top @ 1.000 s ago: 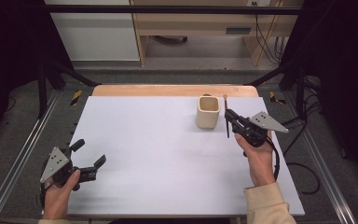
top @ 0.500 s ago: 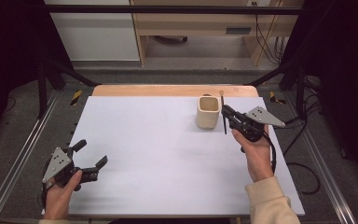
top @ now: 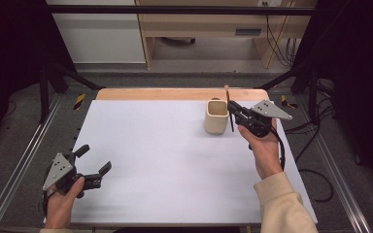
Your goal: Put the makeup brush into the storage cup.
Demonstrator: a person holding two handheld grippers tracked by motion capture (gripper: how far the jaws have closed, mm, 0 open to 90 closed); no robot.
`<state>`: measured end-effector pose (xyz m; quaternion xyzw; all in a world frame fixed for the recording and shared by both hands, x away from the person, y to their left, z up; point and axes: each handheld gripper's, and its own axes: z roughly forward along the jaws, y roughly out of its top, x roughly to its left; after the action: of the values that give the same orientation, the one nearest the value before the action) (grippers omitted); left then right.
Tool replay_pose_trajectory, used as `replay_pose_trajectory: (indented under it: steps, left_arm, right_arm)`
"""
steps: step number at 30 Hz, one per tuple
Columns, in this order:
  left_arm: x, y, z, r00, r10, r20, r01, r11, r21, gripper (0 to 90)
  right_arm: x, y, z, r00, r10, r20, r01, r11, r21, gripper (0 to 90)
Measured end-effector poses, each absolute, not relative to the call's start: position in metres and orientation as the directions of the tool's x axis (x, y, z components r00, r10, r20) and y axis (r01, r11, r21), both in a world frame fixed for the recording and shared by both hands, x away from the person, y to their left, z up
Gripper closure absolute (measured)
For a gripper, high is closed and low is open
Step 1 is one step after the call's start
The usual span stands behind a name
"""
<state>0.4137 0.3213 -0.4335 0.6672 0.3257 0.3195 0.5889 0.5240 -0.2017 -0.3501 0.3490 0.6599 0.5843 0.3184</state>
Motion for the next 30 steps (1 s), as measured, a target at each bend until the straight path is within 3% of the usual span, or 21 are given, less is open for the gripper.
replay_pose_trajectory:
  steps: [30]
  left_arm:
    - [0.416,0.322,-0.433,0.586,0.81,0.03,0.057,-0.078,0.995,0.3]
  right_arm:
    - [0.538,-0.194,-0.343,-0.538,0.843,-0.019,0.046,0.052,0.998,83.6]
